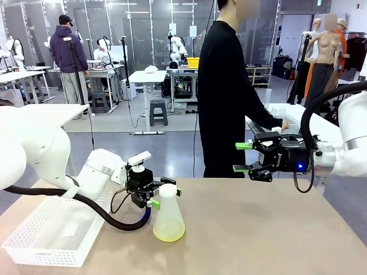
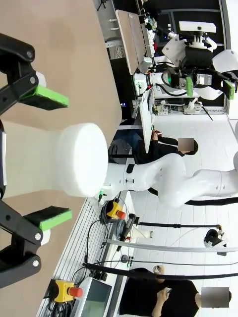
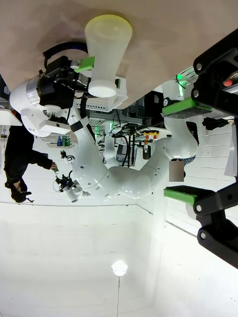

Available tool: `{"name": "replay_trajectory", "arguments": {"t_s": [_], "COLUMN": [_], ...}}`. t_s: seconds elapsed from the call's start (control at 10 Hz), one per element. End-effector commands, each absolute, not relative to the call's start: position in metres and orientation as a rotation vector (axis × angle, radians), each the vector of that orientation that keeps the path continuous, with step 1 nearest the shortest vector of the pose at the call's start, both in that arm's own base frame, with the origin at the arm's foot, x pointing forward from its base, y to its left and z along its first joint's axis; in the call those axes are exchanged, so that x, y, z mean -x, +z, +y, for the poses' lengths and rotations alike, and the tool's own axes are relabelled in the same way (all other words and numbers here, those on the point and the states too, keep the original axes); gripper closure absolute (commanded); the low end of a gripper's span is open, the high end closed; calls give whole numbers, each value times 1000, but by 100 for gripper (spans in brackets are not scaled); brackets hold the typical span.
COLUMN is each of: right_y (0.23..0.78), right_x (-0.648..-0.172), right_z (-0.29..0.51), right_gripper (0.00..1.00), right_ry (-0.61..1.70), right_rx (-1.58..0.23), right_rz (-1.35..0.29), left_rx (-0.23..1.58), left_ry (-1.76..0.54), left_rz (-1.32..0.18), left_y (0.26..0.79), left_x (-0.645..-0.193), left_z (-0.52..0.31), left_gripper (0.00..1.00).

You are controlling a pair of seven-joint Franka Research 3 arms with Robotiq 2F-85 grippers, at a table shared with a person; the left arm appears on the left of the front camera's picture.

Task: Prepare the solutions needed for the experiment.
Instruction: When the human places the Big flask in the center of the table, pick up the Big flask and place it in the left Organizing basket.

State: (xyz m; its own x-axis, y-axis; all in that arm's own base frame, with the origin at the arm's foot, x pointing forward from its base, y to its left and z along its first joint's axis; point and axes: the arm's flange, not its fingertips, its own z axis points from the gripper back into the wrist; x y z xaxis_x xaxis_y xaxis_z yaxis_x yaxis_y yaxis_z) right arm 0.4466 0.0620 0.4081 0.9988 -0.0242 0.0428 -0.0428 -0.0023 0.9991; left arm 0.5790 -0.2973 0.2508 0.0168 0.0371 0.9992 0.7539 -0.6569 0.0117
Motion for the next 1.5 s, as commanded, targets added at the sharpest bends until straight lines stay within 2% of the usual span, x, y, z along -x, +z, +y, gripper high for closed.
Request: {"name": "replay_trajectory", "arguments": {"t_s": [0.0, 0.6, 0.7, 0.8, 0.9, 1.0, 1.1, 1.2, 1.3, 1.4], "right_y": [409, 409, 409, 409, 409, 409, 409, 409, 409, 409], "right_x": [-447, -447, -447, -447, -447, -447, -447, -447, -447, -447], "right_z": [62, 62, 62, 62, 62, 62, 62, 62, 62, 62], "right_gripper": [30, 30, 30, 30, 30, 30, 30, 30, 30, 30], "right_ry": [22, 22, 22, 22, 22, 22, 22, 22, 22, 22], "right_rx": [-1575, -1575, -1575, -1575, -1575, -1575, -1575, -1575, -1575, -1575], "right_rz": [-59, -59, -59, -59, -59, -59, -59, -59, -59, -59], "left_rx": [1768, 1794, 1788, 1783, 1784, 1779, 1799, 1796, 1793, 1789], "left_ry": [-1704, -1706, -1713, -1715, -1707, -1706, -1688, -1692, -1696, -1696], "left_rz": [-779, -759, -762, -757, -755, -754, -749, -742, -745, -742], "left_y": [251, 248, 246, 246, 246, 246, 246, 245, 245, 244], "left_x": [-575, -572, -572, -571, -571, -571, -571, -570, -570, -569], "left_z": [-300, -306, -306, -308, -308, -309, -310, -310, -311, -311], "left_gripper": [0, 0, 16, 20, 36, 40, 56, 60, 76, 80]}}
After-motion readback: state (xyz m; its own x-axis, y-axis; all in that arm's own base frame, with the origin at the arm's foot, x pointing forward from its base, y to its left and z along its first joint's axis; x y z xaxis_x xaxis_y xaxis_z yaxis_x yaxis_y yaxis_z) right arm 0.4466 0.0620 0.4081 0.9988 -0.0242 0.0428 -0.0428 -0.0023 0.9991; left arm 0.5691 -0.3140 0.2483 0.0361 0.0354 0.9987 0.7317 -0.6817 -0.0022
